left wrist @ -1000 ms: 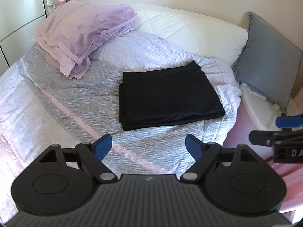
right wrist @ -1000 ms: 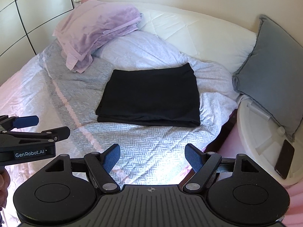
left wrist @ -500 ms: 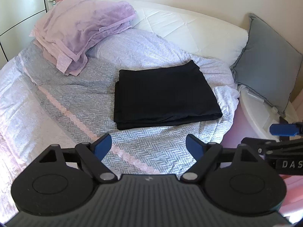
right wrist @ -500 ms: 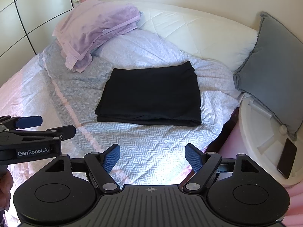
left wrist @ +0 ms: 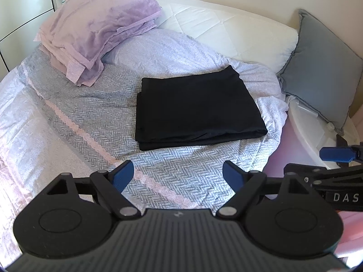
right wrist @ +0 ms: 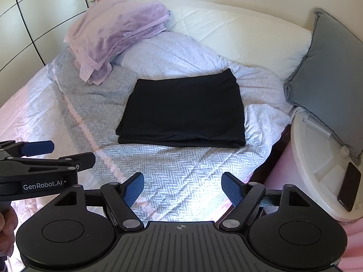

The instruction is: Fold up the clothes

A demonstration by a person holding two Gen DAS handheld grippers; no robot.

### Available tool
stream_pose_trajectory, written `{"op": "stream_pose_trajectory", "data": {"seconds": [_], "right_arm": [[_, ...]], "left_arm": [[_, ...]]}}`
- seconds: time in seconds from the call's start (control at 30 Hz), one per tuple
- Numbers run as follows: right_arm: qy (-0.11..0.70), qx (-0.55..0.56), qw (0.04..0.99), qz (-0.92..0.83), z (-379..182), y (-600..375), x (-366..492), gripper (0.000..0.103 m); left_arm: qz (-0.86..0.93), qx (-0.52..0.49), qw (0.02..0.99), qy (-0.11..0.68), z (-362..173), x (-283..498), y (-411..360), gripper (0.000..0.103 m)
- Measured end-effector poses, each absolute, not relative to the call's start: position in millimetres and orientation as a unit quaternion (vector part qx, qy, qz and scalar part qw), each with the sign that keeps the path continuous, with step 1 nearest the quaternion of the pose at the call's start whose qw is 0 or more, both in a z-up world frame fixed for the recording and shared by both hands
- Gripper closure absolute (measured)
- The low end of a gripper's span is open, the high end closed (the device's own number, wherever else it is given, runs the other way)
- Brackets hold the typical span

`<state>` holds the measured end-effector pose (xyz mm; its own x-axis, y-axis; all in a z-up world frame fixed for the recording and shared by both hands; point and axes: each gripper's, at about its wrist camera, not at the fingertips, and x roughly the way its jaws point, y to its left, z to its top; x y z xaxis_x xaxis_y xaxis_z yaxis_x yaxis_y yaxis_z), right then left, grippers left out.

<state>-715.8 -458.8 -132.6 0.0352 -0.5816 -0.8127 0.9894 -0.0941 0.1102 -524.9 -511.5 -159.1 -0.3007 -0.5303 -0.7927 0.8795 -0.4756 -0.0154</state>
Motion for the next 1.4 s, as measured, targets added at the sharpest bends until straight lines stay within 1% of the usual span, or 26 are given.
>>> {"op": "stream_pose_trajectory", "data": {"seconds": [1.4], "right_arm": [[0.279,0.378,0.604,-0.643,-139,-471,-709,0.025]], "left_arm": [[-0.762,0.374,0.463,0.256,-170,-512,-526,0.019]]}}
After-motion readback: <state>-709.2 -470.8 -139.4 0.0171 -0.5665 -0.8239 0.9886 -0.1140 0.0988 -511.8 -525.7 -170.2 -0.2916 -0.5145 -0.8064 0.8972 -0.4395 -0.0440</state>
